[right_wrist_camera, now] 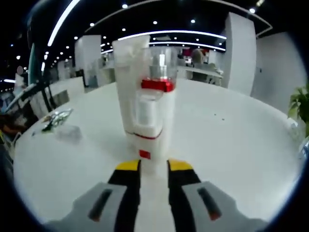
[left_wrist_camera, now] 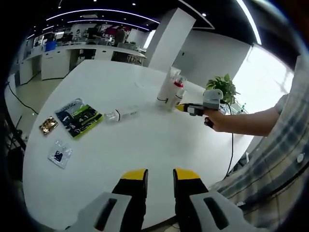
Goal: Arrange the skincare products in the storage area until every visible bottle or jar stands upright without overlapping.
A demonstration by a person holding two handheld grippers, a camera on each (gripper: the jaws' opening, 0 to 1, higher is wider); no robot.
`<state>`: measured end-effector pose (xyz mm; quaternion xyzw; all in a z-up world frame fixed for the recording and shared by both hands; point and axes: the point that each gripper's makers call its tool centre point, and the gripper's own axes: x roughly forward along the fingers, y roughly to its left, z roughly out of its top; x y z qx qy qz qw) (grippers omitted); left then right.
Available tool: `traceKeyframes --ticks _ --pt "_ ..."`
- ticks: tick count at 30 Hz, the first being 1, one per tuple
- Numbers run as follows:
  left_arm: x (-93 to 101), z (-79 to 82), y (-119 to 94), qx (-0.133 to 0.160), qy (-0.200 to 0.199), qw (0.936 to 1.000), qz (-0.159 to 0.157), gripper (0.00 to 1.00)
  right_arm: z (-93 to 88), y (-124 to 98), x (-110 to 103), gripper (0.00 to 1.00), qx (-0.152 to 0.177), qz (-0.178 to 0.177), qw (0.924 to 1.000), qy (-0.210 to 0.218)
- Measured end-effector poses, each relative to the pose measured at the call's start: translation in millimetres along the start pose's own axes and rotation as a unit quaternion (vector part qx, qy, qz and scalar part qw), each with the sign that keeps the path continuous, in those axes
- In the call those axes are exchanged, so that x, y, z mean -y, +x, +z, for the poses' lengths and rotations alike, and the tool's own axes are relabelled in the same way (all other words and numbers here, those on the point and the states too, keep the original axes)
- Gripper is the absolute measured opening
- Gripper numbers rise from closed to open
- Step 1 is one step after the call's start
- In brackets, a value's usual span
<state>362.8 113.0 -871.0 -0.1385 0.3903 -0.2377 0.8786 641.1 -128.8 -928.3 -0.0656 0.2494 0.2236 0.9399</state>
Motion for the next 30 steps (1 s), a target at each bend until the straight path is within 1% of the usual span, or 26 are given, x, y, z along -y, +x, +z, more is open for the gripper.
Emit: traceKeyframes --ticks 6,8,9,11,12,13,16,18,21,23,26,27,29,30 --pt "-1.7 2.1 -2 0.006 -0.004 1.0 0.002 0.21 2.1 -2 -2 0.2 0.0 0.003 1.0 0.001" --pt "-0.7 2.9 -3 0.01 -0.011 0.9999 -0.001 0.21 0.6 -3 -3 0.2 -0.004 0.005 1.0 -0.001" --pt "0.0 3.9 -3 0.013 -0.016 0.9998 -0.003 0.21 -1.7 -3 -4 0.21 -0.008 0.007 0.9999 0.0" --pt "1.6 8.7 -5 0.025 -0.042 0.9988 -0.01 0.21 -10.5 -7 -8 0.23 -0.028 0.011 0.9994 0.014" --pt "0.5 13.8 -6 0.037 -0.054 0.9978 -0.011 0.21 -13.4 -9 -13 0.24 -0.033 0.018 0.9992 0.013" --pt "-0.9 15.5 -7 0.041 -0.061 0.9972 -0.011 0.21 -14.8 -11 -15 0.24 -0.035 0.019 0.9992 0.01" --pt "-5.4 18.8 -10 0.045 -0.068 0.9966 -0.007 0.21 -20.0 -19 -24 0.25 -0.049 0.027 0.9983 0.018" --pt "-6.5 21.2 -14 0.047 -0.07 0.9964 -0.005 0.21 -21.5 -24 -30 0.25 -0.062 0.034 0.9974 0.014" --pt "-9.1 26.3 -17 0.06 -0.079 0.995 -0.007 0.21 -18.6 -29 -44 0.25 -0.069 0.052 0.9962 0.009" --pt "-12.9 27.0 -16 0.063 -0.088 0.9941 -0.009 0.21 -19.0 -33 -58 0.25 -0.083 0.069 0.994 -0.014" --pt "-14.8 32.0 -15 0.068 -0.09 0.9935 -0.015 0.21 -21.3 -35 -77 0.25 -0.102 0.09 0.9903 -0.026" --pt "-15.0 32.8 -15 0.068 -0.09 0.9935 -0.016 0.21 -22.5 -36 -88 0.25 -0.109 0.111 0.987 -0.04" --pt "-17.5 37.8 -16 0.075 -0.09 0.9929 -0.02 0.21 -24.3 -37 -103 0.25 -0.121 0.135 0.9811 -0.068" --pt "-19.3 40.4 -15 0.078 -0.093 0.9924 -0.023 0.21 -25.0 -38 -115 0.25 -0.129 0.155 0.9752 -0.091"
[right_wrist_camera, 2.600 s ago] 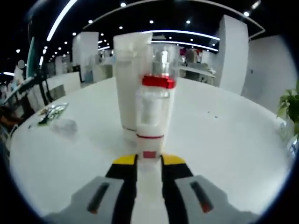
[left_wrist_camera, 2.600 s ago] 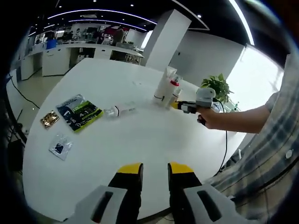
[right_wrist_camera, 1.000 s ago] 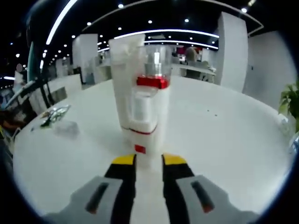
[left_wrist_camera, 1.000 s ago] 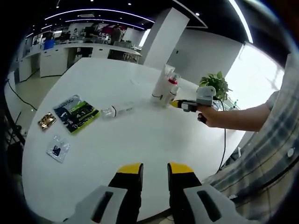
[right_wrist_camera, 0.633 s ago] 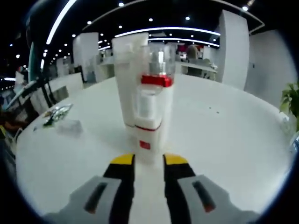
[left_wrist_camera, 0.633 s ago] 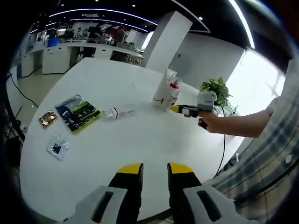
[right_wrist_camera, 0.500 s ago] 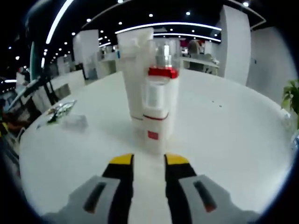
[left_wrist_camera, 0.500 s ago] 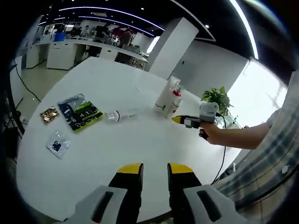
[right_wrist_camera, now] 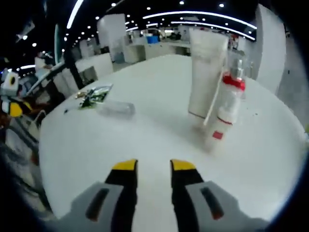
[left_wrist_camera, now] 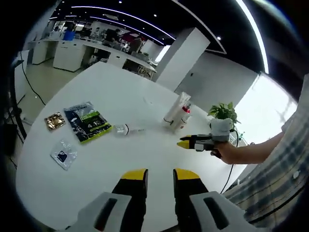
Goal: Arrange the skincare products in the storage area until every visible bottle or jar stands upright without overlapping.
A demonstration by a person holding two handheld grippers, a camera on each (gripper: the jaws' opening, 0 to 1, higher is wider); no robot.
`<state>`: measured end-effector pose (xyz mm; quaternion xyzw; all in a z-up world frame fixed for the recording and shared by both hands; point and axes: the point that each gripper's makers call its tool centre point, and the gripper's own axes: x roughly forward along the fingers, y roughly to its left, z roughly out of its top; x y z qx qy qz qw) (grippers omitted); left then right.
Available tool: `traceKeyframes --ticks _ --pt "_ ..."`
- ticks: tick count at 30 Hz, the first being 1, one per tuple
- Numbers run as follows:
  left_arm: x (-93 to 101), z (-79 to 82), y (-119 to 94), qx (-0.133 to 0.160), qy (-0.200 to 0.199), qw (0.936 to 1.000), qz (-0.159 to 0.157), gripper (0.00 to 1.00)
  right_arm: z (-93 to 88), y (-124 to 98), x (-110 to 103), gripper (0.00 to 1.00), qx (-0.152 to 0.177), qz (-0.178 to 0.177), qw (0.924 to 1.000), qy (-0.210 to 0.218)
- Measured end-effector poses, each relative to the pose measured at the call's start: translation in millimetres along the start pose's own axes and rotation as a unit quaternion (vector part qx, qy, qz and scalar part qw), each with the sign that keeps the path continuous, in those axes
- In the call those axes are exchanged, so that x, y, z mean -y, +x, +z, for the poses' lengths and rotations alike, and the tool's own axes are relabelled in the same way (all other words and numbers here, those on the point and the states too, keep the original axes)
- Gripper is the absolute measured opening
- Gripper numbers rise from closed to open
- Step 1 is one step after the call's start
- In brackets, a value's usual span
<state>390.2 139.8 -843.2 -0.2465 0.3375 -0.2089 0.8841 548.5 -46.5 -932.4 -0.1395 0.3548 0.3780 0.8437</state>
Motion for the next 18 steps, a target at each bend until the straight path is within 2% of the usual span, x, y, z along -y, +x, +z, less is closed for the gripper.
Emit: traceKeyframes --ticks 3,4,6,7,8,9,11,13,15,16,18 --pt "-3.4 5.4 2 0.008 -0.004 1.0 -0.004 0.21 15.5 7 -24 0.25 -0.004 0.043 0.9987 -0.028" --pt "-4.7 6.8 3 0.009 -0.006 0.9999 -0.006 0.22 23.1 12 -30 0.26 -0.007 0.05 0.9973 -0.053" --pt "-5.5 8.2 4 0.01 -0.006 0.9999 -0.009 0.22 33.1 21 -44 0.3 -0.008 0.078 0.9941 -0.075" --pt "-5.3 9.0 4 0.011 -0.003 0.9998 -0.014 0.22 39.1 28 -53 0.33 -0.015 0.097 0.9923 -0.077" --pt "-6.1 9.5 3 0.012 -0.002 0.9998 -0.016 0.22 42.7 35 -62 0.35 -0.026 0.116 0.9882 -0.097" --pt "-7.0 9.4 3 0.013 -0.002 0.9998 -0.017 0.22 45.0 40 -64 0.36 -0.035 0.117 0.9865 -0.109" --pt "-8.5 8.5 2 0.013 -0.001 0.9997 -0.019 0.22 55.9 53 -68 0.36 -0.041 0.119 0.9773 -0.17" --pt "-11.4 5.8 2 0.012 -0.001 0.9997 -0.02 0.22 64.4 62 -72 0.36 -0.049 0.128 0.974 -0.18" --pt "-15.1 3.0 2 0.013 -0.007 0.9996 -0.022 0.22 77.8 76 -71 0.38 -0.059 0.133 0.9655 -0.216" --pt "-16.1 2.2 1 0.013 -0.009 0.9996 -0.022 0.22 78.8 78 -70 0.4 -0.064 0.133 0.9633 -0.224" --pt "-17.7 0.7 -1 0.013 -0.009 0.9996 -0.021 0.22 77.1 89 -69 0.42 -0.1 0.142 0.9534 -0.247"
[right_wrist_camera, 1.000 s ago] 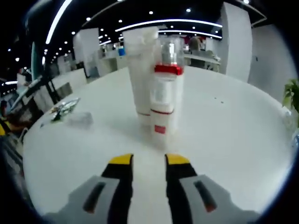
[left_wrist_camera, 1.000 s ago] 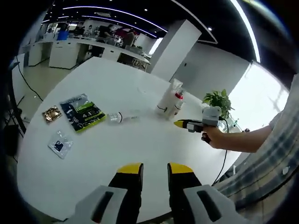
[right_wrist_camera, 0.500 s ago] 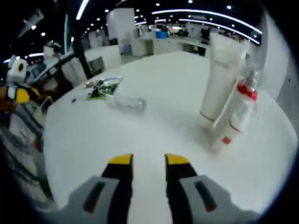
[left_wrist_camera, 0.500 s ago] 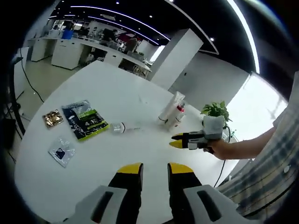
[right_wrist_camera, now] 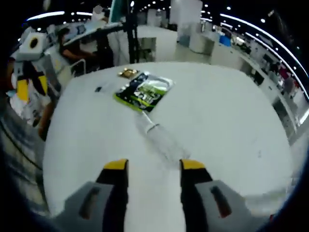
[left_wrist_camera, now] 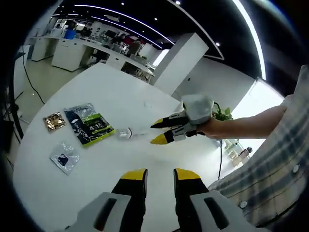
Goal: Arrange the skincare products in the storage area until every visible bottle or jar stands upright without overlapping.
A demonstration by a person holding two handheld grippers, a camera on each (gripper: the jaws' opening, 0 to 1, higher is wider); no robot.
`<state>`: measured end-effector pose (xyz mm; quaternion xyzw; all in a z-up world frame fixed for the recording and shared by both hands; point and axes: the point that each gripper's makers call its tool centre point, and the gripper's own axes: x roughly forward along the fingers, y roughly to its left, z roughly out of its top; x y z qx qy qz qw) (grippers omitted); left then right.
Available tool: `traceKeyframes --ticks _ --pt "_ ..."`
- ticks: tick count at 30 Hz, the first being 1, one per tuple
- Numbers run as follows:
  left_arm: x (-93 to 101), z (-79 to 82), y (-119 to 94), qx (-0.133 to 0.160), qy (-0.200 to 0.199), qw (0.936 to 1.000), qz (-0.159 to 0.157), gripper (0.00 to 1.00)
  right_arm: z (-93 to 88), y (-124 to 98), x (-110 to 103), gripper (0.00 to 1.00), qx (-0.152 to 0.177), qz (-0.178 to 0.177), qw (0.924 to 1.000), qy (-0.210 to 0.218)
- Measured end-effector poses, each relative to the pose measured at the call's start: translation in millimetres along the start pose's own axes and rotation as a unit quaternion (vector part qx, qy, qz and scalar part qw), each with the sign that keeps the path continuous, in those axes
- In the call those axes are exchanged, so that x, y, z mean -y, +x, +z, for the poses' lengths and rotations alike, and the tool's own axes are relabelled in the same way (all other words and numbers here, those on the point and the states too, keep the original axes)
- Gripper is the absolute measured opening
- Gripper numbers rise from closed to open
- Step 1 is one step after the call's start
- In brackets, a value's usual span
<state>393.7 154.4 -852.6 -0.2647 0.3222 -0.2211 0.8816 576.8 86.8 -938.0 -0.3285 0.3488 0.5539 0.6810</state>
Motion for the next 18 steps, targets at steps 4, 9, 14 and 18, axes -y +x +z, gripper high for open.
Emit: traceKeyframes --ticks 4,9,14,18 --pt "-5.8 -1.6 -9 0.005 -0.005 0.9999 0.007 0.22 1.9 19 6 0.43 -0.038 0.025 0.9956 -0.081" --pt "-16.9 -2.4 -21 0.013 -0.019 0.9995 0.021 0.22 5.4 34 7 0.42 -0.059 0.056 0.9932 -0.083" --pt "-24.4 -2.7 -26 0.016 -0.028 0.999 0.032 0.22 3.5 42 7 0.3 -0.083 0.066 0.9918 -0.071" --pt "-24.9 0.9 -24 0.019 -0.031 0.9988 0.033 0.22 -1.7 43 4 0.19 -0.098 0.063 0.9906 -0.073"
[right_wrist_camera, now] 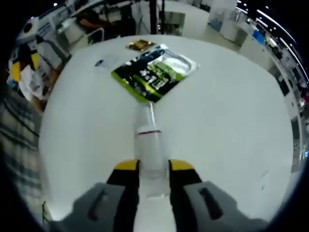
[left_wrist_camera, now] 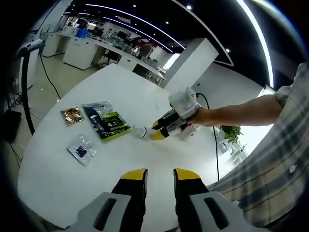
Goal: Arrange the skincare products in the storage area until every visible bottle or jar stands upright without overlapping.
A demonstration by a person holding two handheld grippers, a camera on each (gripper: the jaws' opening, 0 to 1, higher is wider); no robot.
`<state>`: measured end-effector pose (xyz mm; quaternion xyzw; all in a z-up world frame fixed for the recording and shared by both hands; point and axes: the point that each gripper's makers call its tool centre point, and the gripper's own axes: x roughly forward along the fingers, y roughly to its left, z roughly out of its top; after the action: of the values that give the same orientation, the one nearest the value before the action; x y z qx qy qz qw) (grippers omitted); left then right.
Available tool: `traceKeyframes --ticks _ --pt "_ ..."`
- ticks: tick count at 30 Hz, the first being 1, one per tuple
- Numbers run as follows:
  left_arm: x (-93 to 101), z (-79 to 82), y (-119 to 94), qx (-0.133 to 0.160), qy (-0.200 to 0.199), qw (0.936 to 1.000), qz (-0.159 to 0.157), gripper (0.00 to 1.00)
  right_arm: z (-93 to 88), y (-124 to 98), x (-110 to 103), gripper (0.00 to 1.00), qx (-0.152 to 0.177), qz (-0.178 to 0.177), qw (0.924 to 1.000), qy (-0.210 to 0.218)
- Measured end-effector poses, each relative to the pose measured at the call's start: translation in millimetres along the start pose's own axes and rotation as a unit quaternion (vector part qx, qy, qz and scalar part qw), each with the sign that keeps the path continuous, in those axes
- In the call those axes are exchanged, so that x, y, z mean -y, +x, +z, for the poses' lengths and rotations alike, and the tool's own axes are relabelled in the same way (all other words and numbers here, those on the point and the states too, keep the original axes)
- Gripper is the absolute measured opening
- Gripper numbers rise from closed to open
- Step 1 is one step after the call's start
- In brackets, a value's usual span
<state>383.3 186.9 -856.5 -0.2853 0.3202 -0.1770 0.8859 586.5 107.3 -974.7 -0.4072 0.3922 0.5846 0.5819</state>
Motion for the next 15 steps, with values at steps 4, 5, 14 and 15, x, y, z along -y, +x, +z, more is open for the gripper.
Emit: traceKeyframes --ticks 4,5,14,15 --pt "2.8 6.3 3 0.006 -0.001 1.0 -0.002 0.22 -0.2 -2 -1 0.18 0.001 -0.01 0.9999 0.013" --pt "4.4 8.1 3 0.007 -0.003 1.0 -0.003 0.22 -0.9 -3 -3 0.18 0.001 -0.011 0.9999 0.011" --pt "17.5 26.1 14 0.031 -0.03 0.9988 -0.023 0.26 22.9 -32 -24 0.17 0.081 -0.033 0.996 0.02" --pt "19.4 27.4 15 0.031 -0.031 0.9987 -0.025 0.26 27.0 -39 -28 0.17 0.095 -0.036 0.9946 0.023"
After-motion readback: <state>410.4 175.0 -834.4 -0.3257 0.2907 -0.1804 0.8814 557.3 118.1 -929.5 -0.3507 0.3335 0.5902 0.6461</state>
